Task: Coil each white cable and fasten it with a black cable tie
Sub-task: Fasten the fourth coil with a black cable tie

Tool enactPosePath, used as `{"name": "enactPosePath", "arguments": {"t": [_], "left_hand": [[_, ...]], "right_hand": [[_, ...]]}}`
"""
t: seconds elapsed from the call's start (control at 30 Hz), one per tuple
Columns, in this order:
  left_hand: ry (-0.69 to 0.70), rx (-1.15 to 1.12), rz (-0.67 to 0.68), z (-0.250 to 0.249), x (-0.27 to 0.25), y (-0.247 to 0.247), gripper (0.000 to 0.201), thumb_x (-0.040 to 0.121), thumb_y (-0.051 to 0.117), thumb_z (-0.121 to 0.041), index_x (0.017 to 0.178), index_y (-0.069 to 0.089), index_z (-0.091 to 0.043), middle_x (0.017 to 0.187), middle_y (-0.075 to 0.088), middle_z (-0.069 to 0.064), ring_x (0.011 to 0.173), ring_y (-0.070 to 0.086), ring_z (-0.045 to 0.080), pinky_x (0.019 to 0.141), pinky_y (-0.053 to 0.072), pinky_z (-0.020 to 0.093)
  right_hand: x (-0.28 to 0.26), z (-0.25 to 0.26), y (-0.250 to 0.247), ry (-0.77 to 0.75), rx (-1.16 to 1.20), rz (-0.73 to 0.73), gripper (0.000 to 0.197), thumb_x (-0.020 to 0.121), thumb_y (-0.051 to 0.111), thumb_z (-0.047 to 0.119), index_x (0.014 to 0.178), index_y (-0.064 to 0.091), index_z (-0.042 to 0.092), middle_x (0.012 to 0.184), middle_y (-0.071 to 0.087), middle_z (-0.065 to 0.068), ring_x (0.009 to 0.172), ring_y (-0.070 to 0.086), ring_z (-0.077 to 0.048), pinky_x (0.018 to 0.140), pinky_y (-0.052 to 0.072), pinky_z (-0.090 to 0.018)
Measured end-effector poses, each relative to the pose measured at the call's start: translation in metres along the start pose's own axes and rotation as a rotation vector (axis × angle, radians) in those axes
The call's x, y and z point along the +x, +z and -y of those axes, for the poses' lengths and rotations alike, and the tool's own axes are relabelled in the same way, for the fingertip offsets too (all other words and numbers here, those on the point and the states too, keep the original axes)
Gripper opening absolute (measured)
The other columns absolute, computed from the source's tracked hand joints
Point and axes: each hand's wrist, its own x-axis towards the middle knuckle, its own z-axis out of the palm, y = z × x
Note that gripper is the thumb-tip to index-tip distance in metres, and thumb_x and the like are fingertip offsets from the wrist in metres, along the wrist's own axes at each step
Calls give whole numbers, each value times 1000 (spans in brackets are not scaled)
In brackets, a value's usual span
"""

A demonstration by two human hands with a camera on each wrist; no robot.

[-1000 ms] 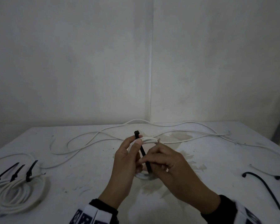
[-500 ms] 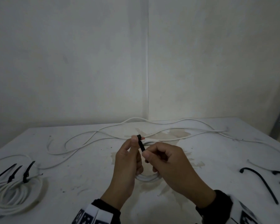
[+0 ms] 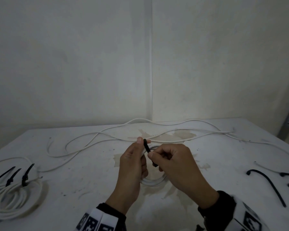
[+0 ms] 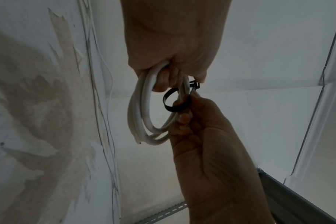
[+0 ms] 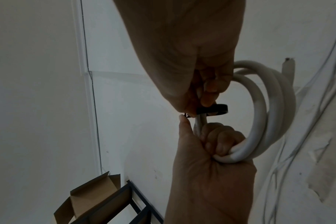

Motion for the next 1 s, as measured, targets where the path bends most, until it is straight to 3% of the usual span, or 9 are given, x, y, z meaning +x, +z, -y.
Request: {"name": "enactPosePath", "arguments": {"t": [0.13,0.33,0.57,0.63,0.77,0.9,1.0], "left_hand": [[31,26,4,-1,1,-2,33,93,43,-36,95,66,-12,44,23,-9,39,19,5,38,22,18],[92,130,35,3,-1,-5,28,92,46,-31,83,66,-14,40,27,-10,38,22,6,39,24,19],[135,106,-5,-4,1,-8,26,90,48,-33,85,67,-16,41,31,-9,36,27,5,38,26,18],[141,74,-16,-6,1,-9,26,90,48,-32,88,68,-16,41,30,-8,37,26,6,38,26,18],[138,58,-15,-8,-3,-8,29,81,52,-37,92,69,-16,41,29,-6,36,25,5,37,26,18],[144,73,17,-10,-6,-1,19,88,52,-25,86,67,-14,37,32,-9,33,26,4,36,26,16],[143,73,36,-13,-6,2,18,89,52,-23,87,67,-14,38,32,-9,34,25,5,36,25,17]], "right_hand": [[1,1,0,-5,21,0,21,80,67,13,60,67,16,48,59,10,46,52,-1,51,41,-10],[2,2,5,18,111,-24,26,83,63,11,58,63,15,47,57,6,42,49,-1,49,38,-9],[-4,4,13,-58,110,-47,17,82,67,12,69,66,22,54,61,17,52,56,-1,53,42,-9],[-6,4,13,-122,27,-15,13,84,64,10,74,67,18,54,59,21,57,56,2,55,41,-7],[-7,4,12,-204,-41,-7,8,84,63,5,78,69,7,57,55,18,59,55,3,57,40,-6],[-7,2,12,-197,10,-100,23,81,65,1,71,66,21,57,60,24,58,58,2,57,42,-6],[-5,1,15,-189,35,-193,27,79,68,3,67,61,27,57,63,17,56,59,-2,55,43,-7]]}}
